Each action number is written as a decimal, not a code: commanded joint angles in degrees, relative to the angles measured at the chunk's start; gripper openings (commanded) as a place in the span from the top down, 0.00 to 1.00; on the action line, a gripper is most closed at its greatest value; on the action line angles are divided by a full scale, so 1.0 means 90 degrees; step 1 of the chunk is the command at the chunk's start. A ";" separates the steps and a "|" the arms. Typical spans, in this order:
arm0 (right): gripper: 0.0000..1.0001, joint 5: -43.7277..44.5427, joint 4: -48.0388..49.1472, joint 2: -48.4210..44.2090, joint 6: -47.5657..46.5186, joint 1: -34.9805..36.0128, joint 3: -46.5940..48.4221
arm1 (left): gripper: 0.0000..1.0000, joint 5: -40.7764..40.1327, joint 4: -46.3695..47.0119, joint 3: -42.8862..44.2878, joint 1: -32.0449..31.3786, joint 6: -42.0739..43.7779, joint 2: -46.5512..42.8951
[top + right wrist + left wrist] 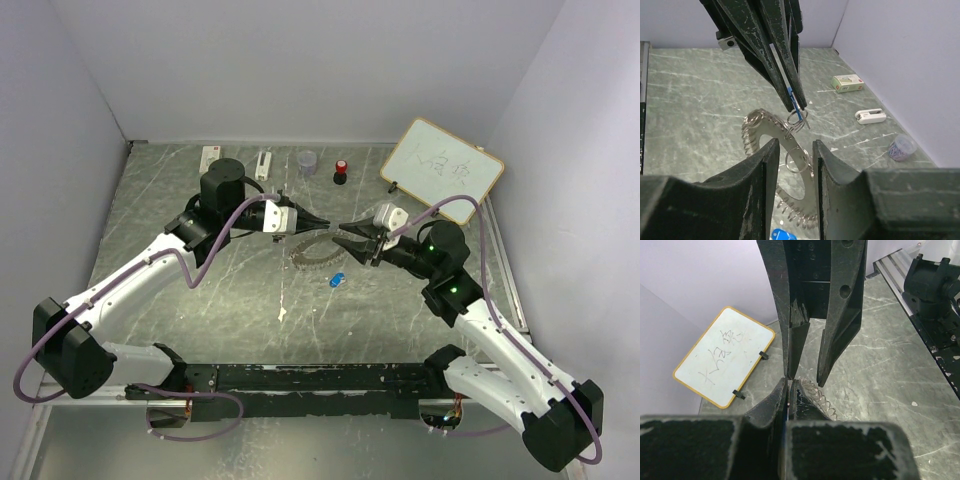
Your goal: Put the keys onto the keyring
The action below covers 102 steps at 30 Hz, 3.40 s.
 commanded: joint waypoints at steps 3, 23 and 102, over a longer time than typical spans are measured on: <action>0.67 0.0462 0.0153 -0.0131 0.0072 -0.0004 -0.0053 | 0.93 0.0203 0.0173 0.0157 0.0050 0.0178 0.0018; 0.67 -0.0053 -0.0148 0.0657 -0.0746 -0.0080 0.0673 | 0.93 0.1299 -0.1963 0.1545 0.0287 0.1499 0.0542; 1.00 0.2627 0.3942 0.1488 0.4650 -0.0135 -0.0476 | 0.93 -0.1559 0.4162 -0.1915 0.0372 -0.0853 -0.0208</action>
